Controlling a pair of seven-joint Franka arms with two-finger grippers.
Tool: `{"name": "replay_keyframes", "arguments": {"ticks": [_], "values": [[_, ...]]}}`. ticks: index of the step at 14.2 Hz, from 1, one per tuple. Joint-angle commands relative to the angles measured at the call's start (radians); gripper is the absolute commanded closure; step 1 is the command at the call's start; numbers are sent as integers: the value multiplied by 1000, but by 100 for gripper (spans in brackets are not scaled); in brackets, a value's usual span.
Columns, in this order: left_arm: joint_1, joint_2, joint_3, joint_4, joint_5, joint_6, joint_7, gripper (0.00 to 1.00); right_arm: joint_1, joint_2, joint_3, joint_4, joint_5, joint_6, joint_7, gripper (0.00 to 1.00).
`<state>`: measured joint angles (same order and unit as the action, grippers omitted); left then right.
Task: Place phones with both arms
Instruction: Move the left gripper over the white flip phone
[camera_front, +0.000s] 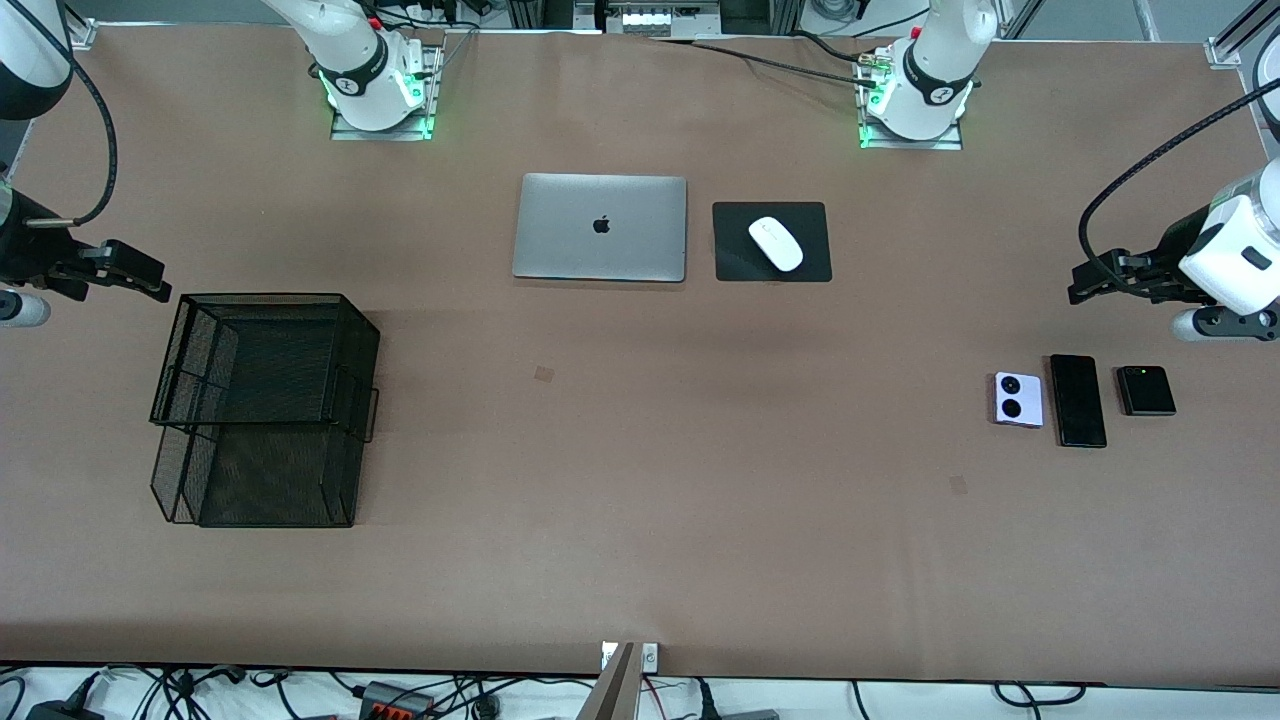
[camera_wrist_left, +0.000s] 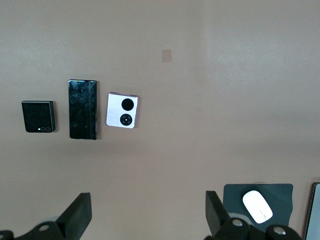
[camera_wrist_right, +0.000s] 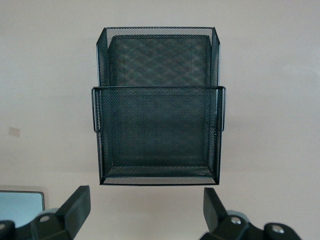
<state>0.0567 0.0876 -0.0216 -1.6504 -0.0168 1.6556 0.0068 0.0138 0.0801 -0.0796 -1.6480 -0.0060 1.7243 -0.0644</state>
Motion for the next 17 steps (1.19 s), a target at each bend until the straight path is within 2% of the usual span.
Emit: {"name": "replay_keyframes", "arguments": {"ticks": [1,10,17], "values": [[9,-6,-1,-9,-19,6,21,0,-9,-11,8,-1,0,-11,5,0],[9,-5,0,-3,-19,-29,24,0,-9,-11,8,-3,-2,-11,5,0],[9,79,-3,4,21,-16,70,0,-11,-10,8,-3,-2,-12,5,0]]}}
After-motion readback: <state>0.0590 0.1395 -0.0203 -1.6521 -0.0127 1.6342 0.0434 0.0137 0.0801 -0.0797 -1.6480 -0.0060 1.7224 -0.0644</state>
